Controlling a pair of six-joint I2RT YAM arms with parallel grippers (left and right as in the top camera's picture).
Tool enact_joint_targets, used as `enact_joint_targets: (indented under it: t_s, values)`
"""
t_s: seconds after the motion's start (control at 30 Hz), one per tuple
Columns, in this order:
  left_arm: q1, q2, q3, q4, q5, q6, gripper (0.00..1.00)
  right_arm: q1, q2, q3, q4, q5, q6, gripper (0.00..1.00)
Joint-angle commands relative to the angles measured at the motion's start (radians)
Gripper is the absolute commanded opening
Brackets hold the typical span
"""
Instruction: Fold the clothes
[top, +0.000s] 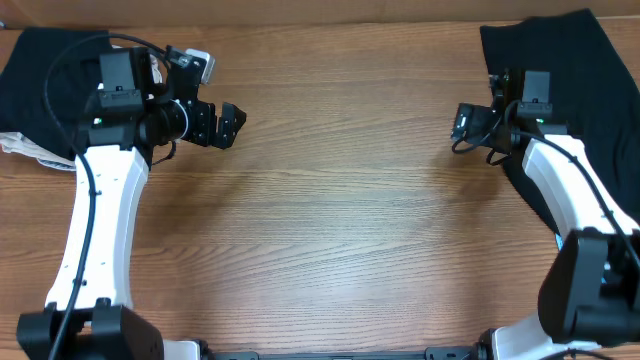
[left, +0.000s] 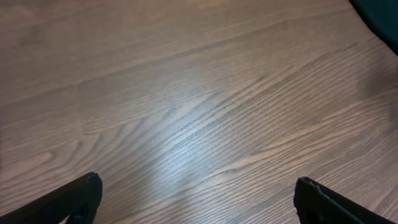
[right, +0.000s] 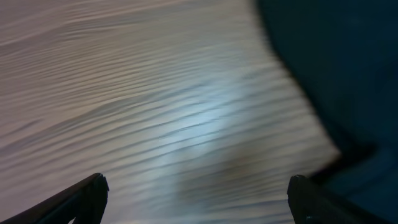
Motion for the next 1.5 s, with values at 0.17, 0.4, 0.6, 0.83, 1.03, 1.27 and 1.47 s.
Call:
enact_joint_targets:
  t_s: [0.17, 0.4, 0.6, 0.83, 1.03, 1.27, 1.47]
  values:
    - [-0.019, 0.105, 0.020, 0.000, 0.034, -0.014, 1.00, -0.143, 0.071, 0.026, 0.045, 0.158, 0.042, 1.00]
    - [-0.041, 0.152, 0.020, 0.012, 0.022, -0.006, 1.00, -0.319, 0.072, 0.026, 0.035, -0.023, -0.057, 1.00]
    - [-0.041, 0.164, 0.020, 0.015, 0.022, -0.006, 1.00, -0.377, 0.082, 0.026, 0.015, -0.150, -0.177, 0.90]
    - [-0.041, 0.164, 0.020, 0.016, 0.022, -0.006, 1.00, -0.375, 0.145, 0.026, 0.055, -0.187, -0.246, 0.84]
    - [-0.041, 0.164, 0.020, 0.021, 0.022, -0.006, 1.00, -0.375, 0.211, 0.026, 0.104, -0.190, -0.257, 0.71]
    - [-0.041, 0.164, 0.020, 0.028, 0.022, -0.006, 1.00, -0.374, 0.201, 0.028, 0.097, -0.206, -0.203, 0.04]
    - [-0.041, 0.164, 0.020, 0.042, 0.022, -0.006, 1.00, -0.364, 0.133, 0.029, 0.084, -0.227, -0.145, 0.04]
